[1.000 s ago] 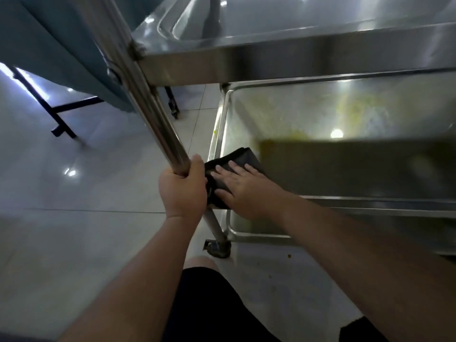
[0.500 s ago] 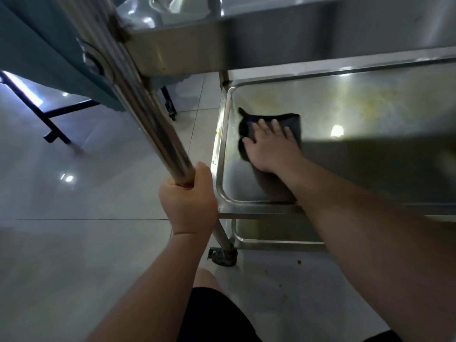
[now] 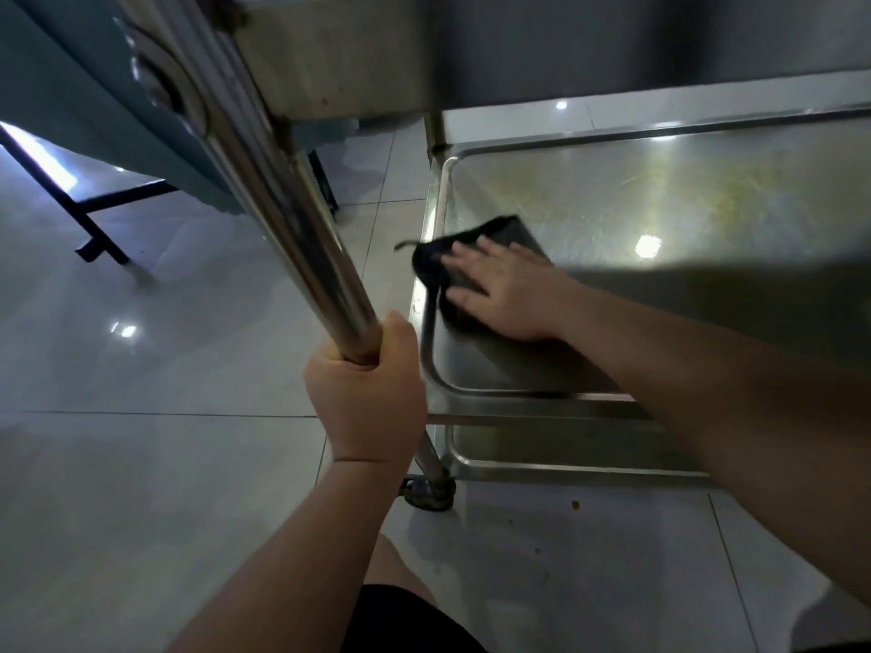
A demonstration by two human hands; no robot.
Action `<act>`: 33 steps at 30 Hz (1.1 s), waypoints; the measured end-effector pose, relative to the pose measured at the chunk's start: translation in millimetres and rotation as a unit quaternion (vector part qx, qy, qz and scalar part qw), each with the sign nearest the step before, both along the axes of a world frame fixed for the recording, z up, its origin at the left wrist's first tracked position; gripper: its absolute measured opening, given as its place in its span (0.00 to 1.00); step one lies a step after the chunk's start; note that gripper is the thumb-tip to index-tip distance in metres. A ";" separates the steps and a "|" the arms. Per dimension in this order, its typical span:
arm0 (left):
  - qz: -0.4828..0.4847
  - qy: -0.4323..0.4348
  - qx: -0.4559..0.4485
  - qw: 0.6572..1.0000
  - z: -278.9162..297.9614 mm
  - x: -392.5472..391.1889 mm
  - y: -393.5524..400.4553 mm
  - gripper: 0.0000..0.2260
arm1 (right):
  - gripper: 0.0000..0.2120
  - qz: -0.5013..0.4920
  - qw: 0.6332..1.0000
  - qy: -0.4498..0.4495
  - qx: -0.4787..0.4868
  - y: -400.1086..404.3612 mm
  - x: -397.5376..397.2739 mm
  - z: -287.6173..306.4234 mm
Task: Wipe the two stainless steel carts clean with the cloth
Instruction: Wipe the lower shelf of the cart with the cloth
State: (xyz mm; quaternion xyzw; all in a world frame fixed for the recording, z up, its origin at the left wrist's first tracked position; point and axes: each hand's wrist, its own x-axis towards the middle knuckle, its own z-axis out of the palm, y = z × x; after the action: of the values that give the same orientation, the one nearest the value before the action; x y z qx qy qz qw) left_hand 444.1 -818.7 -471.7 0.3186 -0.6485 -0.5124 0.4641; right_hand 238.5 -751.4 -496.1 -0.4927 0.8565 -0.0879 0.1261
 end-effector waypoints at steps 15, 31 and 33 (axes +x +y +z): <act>0.005 0.020 -0.027 0.999 -3.7 -1.5 -2.7 0.19 | 0.31 0.076 0.996 -0.035 -0.018 -32.9 59.2 -1.5; -0.016 0.009 -0.011 1.000 -0.8 -0.5 -4.0 0.19 | 0.32 -0.115 0.993 -0.032 0.008 -46.8 6.5 -8.4; -0.012 0.005 -0.007 1.000 1.4 -0.4 -3.5 0.19 | 0.32 -0.095 0.995 -0.037 -0.008 -35.2 26.1 -8.2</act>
State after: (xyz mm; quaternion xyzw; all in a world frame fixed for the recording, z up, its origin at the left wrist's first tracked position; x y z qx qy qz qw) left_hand 443.7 -822.2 -470.3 0.3046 -0.6536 -0.5149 0.4636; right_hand 264.7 -786.6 -504.3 -0.4066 0.8934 -0.1246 0.1452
